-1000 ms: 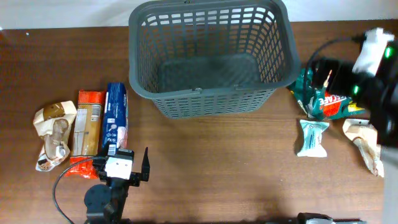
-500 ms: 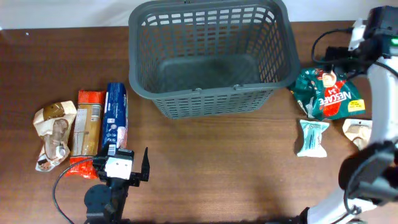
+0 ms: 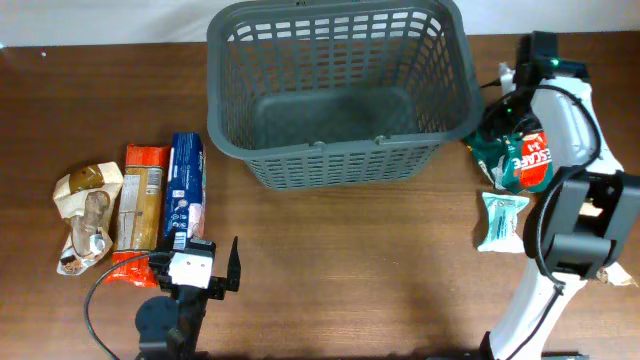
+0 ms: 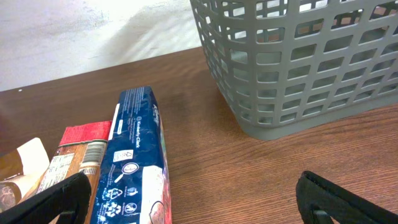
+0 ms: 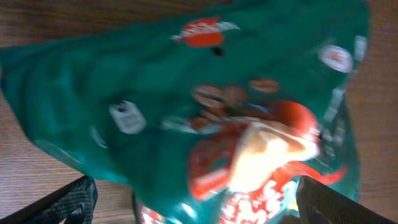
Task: Pack container
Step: 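Reach the right gripper to the green Nescafe pouch and grasp it, then lift the Nescafe pouch and drop it into the grey basket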
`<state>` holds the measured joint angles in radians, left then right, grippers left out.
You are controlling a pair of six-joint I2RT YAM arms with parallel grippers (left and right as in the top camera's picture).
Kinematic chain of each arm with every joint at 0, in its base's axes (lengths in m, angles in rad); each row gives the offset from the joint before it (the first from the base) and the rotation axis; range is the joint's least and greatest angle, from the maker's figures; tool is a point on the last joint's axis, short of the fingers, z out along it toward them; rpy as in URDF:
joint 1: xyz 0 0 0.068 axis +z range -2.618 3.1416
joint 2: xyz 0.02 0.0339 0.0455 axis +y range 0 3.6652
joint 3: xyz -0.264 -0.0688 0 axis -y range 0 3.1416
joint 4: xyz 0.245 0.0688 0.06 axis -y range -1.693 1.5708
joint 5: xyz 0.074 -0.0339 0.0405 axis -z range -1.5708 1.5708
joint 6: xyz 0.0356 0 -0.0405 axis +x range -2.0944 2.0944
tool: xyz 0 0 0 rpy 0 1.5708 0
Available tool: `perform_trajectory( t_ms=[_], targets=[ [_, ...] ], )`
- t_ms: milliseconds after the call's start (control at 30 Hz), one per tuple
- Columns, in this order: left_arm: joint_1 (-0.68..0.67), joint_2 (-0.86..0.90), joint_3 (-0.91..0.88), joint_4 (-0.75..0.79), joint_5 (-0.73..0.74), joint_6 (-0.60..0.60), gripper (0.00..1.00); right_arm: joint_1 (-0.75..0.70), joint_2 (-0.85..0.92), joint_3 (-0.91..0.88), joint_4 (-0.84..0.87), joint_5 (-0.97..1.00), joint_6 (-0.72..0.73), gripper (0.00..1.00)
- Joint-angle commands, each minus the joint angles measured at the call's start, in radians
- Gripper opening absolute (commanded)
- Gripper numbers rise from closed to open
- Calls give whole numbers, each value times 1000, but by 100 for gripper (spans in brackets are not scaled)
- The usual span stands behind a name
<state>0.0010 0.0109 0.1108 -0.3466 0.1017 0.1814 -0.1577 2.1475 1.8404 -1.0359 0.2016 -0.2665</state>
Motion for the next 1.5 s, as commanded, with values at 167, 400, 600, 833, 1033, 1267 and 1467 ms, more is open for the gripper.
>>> perform_trajectory(
  t_ms=[167,400,600,833,1033,1267,1467],
  targets=[
    [-4,-6,-5,3,7,-9,99,22,49,-71,48,47,-6,99],
    [-4,-6,-5,3,7,-9,99,22,94,-162,103,69,66,99],
    [-4,-6,-5,3,8,-9,99,10,103,-200,133,72,106,19],
    [-4,-6,-5,3,7,-9,99,-70,90,-144,114,29,209,4],
    [-4,-6,-5,3,8,-9,99,-196,15,68,41,-69,224,4],
    [-4,-6,-5,3,7,-9,99,-223,-59,481,-168,-170,217,3],
    [-4,-6,-5,3,7,-9,99,-26,-124,877,-354,-306,166,4]
  ],
)
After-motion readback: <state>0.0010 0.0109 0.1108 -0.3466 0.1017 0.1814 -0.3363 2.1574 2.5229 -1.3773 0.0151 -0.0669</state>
